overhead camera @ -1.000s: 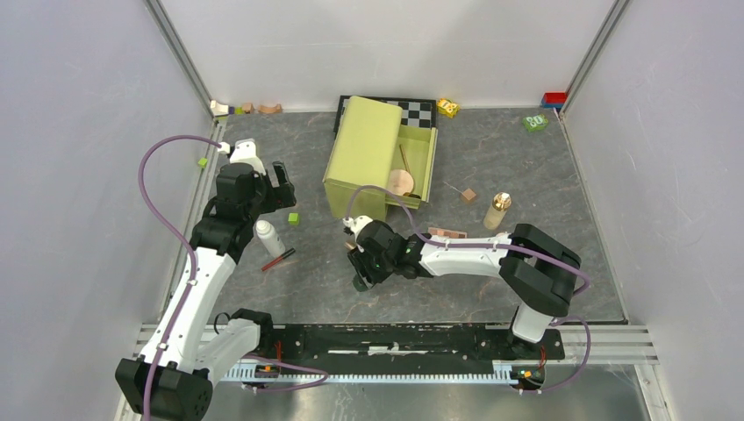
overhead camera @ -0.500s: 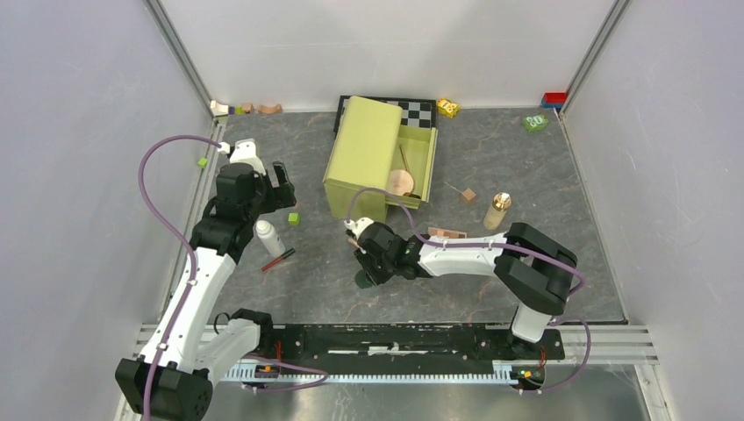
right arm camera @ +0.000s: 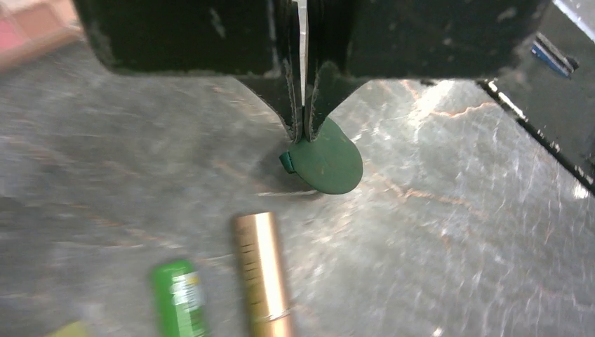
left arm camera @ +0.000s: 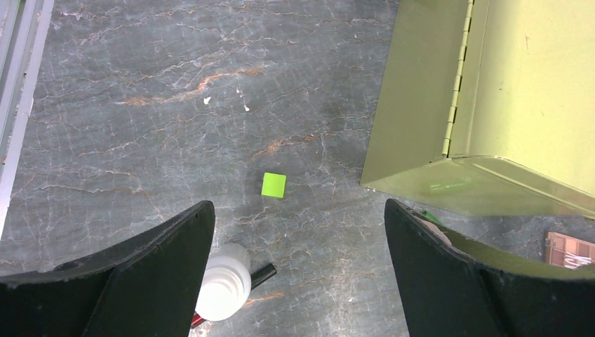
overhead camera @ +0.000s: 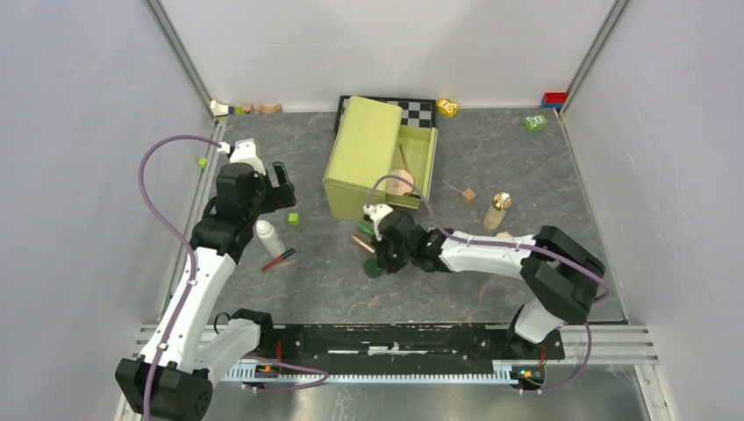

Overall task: Organize the makeup
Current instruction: Pick up the makeup tool from the center of the board, then place the makeup tool in the drawer.

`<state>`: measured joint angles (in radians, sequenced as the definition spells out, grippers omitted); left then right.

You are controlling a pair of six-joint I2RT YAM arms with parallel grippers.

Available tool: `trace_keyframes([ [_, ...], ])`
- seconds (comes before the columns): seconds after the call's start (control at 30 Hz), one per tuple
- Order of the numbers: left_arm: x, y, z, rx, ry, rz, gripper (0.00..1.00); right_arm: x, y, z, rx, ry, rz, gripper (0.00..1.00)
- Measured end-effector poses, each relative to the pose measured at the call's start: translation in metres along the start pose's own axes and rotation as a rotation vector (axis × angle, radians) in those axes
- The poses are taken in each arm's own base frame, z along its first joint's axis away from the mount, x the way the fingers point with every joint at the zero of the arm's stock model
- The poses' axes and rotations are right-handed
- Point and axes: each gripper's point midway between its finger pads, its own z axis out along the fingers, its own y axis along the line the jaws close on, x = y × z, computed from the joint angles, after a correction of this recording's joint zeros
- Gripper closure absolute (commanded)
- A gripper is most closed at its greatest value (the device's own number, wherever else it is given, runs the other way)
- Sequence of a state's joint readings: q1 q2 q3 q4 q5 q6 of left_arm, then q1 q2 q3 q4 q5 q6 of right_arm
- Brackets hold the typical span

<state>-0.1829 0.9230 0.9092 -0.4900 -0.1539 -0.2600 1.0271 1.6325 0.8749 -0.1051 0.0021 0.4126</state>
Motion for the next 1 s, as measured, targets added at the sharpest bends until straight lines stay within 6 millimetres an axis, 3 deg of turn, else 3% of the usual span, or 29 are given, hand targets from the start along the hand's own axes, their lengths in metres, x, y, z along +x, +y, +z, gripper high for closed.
trace_keyframes([
  [0.17, 0.0, 0.0, 0.0, 0.0, 0.0, 0.0, 0.03, -0.029, -0.035, -0.022, 0.052, -0.087, 0.048, 1.0],
  [0.4, 0.0, 0.0, 0.0, 0.0, 0.0, 0.0, 0.03, -0.081, -0.075, -0.079, 0.155, -0.295, 0.076, 1.0],
  [0.5, 0.0, 0.0, 0.0, 0.0, 0.0, 0.0, 0.04, -0.099, -0.104, -0.098, 0.237, -0.372, 0.117, 1.0],
  [0.63, 0.0, 0.0, 0.0, 0.0, 0.0, 0.0, 0.04, -0.121, -0.14, -0.114, 0.349, -0.426, 0.163, 1.0],
  [0.8, 0.0, 0.0, 0.0, 0.0, 0.0, 0.0, 0.04, -0.168, -0.171, -0.13, 0.427, -0.521, 0.199, 1.0],
  [1.0, 0.0, 0.0, 0.0, -0.001, 0.0, 0.0, 0.04, -0.201, -0.199, -0.116, 0.467, -0.536, 0.22, 0.71],
])
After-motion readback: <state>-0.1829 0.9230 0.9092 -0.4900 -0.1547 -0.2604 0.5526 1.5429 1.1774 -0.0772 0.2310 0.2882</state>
